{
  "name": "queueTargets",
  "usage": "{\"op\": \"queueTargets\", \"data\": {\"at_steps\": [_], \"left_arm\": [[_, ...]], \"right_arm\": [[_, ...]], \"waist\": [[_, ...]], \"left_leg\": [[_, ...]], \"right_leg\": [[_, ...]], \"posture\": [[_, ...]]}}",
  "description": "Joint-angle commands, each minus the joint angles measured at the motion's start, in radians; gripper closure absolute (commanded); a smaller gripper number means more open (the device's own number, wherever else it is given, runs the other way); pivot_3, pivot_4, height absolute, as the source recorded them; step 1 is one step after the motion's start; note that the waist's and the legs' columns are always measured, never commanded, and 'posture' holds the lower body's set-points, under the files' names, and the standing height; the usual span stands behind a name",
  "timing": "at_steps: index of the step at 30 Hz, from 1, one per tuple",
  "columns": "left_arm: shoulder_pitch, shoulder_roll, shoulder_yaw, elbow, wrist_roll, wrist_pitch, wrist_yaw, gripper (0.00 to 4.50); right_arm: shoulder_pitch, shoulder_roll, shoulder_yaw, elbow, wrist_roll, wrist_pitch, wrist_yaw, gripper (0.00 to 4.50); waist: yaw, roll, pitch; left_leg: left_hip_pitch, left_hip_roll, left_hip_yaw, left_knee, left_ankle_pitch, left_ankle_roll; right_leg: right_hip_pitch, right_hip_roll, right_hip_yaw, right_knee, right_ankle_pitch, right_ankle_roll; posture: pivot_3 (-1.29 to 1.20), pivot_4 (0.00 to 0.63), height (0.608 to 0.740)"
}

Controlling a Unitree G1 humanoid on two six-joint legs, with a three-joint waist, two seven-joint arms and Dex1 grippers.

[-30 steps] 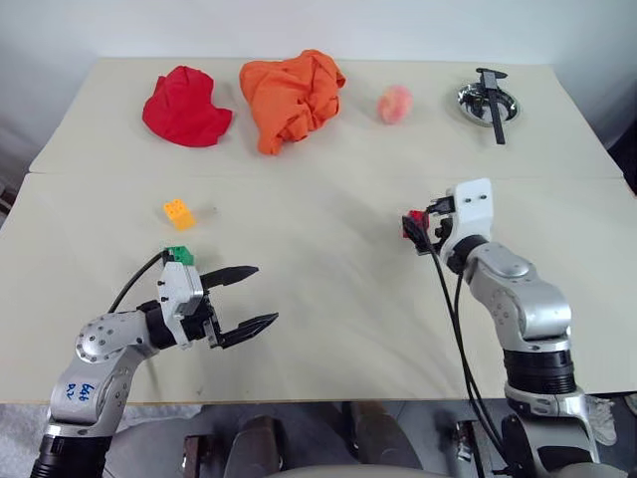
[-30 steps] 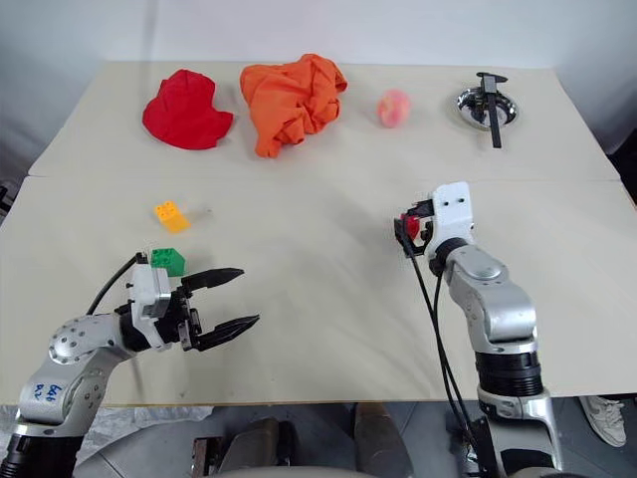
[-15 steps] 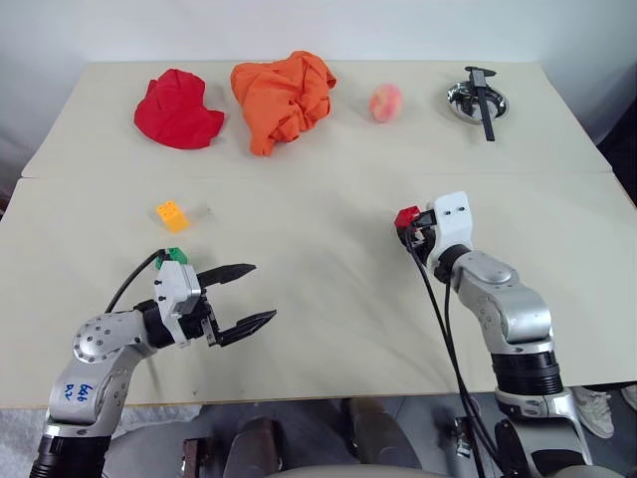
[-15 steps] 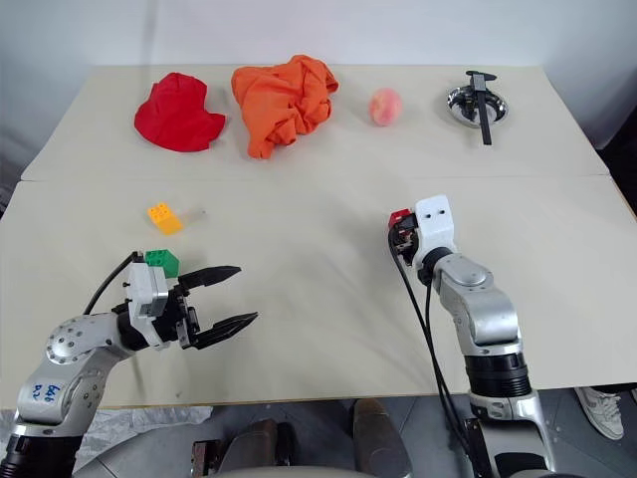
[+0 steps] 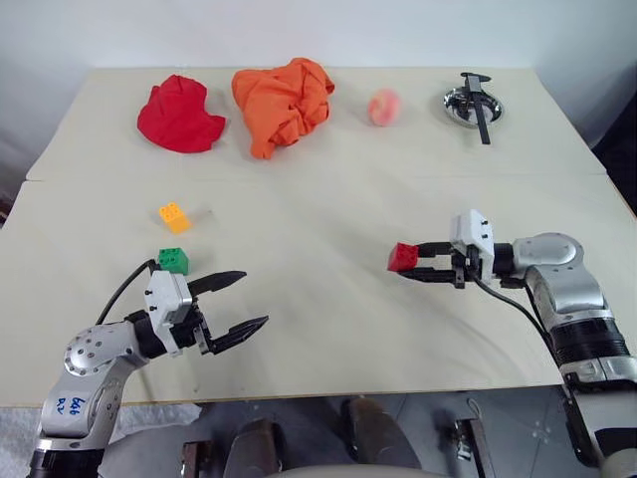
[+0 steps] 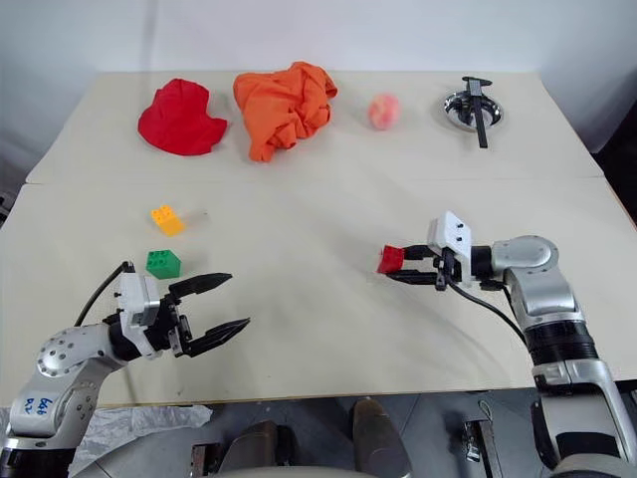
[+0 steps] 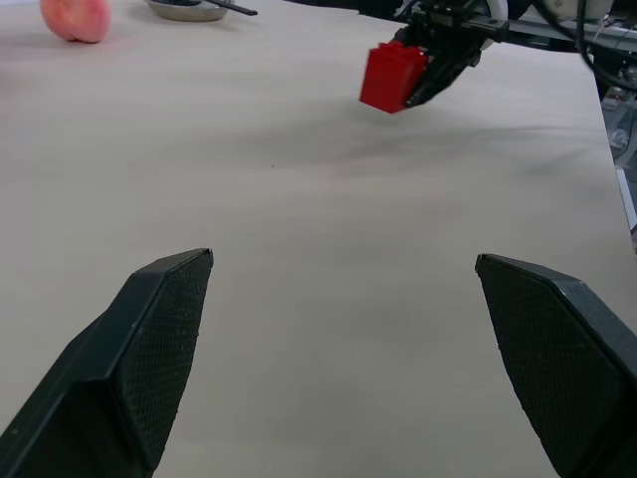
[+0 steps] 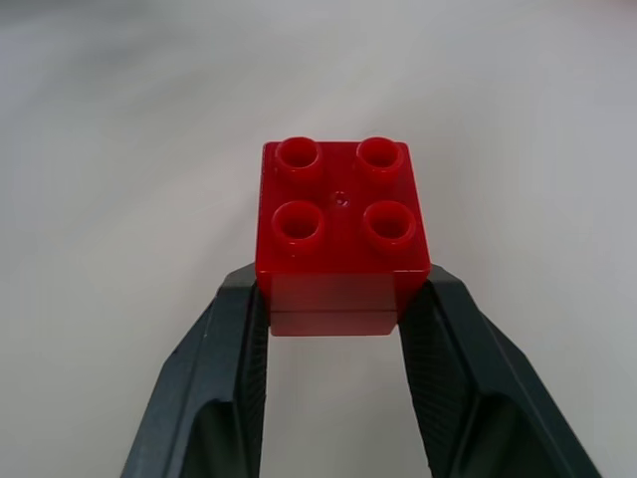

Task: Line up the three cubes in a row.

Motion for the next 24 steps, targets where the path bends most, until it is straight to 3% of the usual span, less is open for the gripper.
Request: {"op": "queueTargets", "data": {"at_steps": [1,6,15,20,24], "left_arm": [[-0.005,0.002,0.005,-0.019,-0.001,-0.011,0.000,0.00],[-0.012,0.013,0.015,-0.005,-0.003,-0.013,-0.012,0.00],[0.049,-0.003,0.104,-0.001,-0.006,-0.035,0.033,0.00],[0.216,-0.067,0.269,0.004,-0.018,-0.091,0.102,0.00],[0.351,-0.182,0.428,-0.007,-0.047,-0.125,0.218,0.00]], "right_arm": [[-0.085,0.038,0.010,0.166,-0.041,-0.145,0.067,3.03],[-0.147,0.071,0.022,0.273,-0.067,-0.164,0.129,3.03],[-0.135,0.044,-0.044,0.224,0.004,-0.150,0.147,0.04],[-0.020,0.004,-0.131,-0.046,0.148,-0.013,0.116,0.01],[0.142,0.039,-0.199,-0.329,0.306,0.085,0.050,0.01]], "waist": [[-0.002,0.000,0.000],[-0.003,0.000,0.000],[-0.001,0.001,0.000],[-0.004,0.001,0.001],[0.003,0.001,0.001]], "left_leg": [[0.001,0.000,0.000,0.000,0.000,0.000],[0.002,0.001,0.000,0.000,0.000,-0.001],[0.001,0.001,-0.001,0.002,0.000,-0.001],[0.000,0.002,-0.001,0.000,0.000,0.000],[-0.004,0.002,-0.006,0.000,0.000,0.000]], "right_leg": [[0.000,0.000,0.000,0.000,0.000,0.000],[0.000,0.000,0.000,0.002,0.000,0.000],[0.000,-0.001,-0.001,0.003,0.000,0.000],[-0.001,-0.002,0.000,0.001,0.000,0.000],[0.000,-0.002,0.002,-0.001,0.000,0.000]], "posture": [[0.00,0.150,0.740],[0.00,0.150,0.740],[0.00,0.150,0.740],[0.00,0.150,0.740],[0.00,0.150,0.740]]}}
